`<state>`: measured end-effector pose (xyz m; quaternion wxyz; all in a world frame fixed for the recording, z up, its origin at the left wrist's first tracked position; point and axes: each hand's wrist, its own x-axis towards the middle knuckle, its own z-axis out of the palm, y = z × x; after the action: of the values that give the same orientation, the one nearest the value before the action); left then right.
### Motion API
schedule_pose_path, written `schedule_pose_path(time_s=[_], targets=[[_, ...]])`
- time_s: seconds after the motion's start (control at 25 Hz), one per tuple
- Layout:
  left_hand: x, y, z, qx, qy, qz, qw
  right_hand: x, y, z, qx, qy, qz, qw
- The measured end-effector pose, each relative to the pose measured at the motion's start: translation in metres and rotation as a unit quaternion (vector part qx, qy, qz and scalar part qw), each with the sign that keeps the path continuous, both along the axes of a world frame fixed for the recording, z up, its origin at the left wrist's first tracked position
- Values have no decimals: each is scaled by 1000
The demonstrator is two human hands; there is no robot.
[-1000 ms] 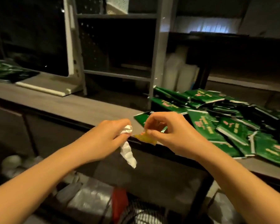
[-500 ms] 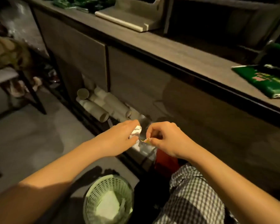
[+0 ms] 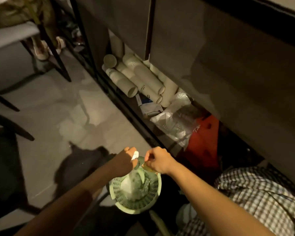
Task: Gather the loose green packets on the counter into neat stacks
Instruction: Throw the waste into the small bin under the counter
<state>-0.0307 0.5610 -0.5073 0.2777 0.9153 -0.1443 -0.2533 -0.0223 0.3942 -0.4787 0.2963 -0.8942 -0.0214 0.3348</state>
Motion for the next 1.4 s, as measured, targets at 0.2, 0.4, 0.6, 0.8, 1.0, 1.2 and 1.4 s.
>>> schedule_pose_path(time_s=[0.2, 0.4, 0.6, 0.8, 1.0, 1.2, 1.4], targets=[[-16, -3, -37, 15, 101, 43, 994, -8, 12, -41, -25, 31, 4, 999], [-20, -5, -56, 23, 155, 59, 986, -18, 5, -62, 3, 77, 6, 997], [5, -26, -15, 61, 126, -4, 990, 0, -22, -26, -1, 27, 15, 1000], [27, -77, 83, 53, 38, -142, 988, 5, -75, 62, -66, -85, 77, 991], [17, -130, 197, 63, -65, -292, 952, -31, -139, 168, -122, -164, 45, 978], [-17, -185, 303, 50, -201, -378, 902, -101, -196, 272, -194, -243, -14, 950], [-48, -243, 379, -14, -275, -430, 860, -170, -241, 353, -252, -296, -70, 918]])
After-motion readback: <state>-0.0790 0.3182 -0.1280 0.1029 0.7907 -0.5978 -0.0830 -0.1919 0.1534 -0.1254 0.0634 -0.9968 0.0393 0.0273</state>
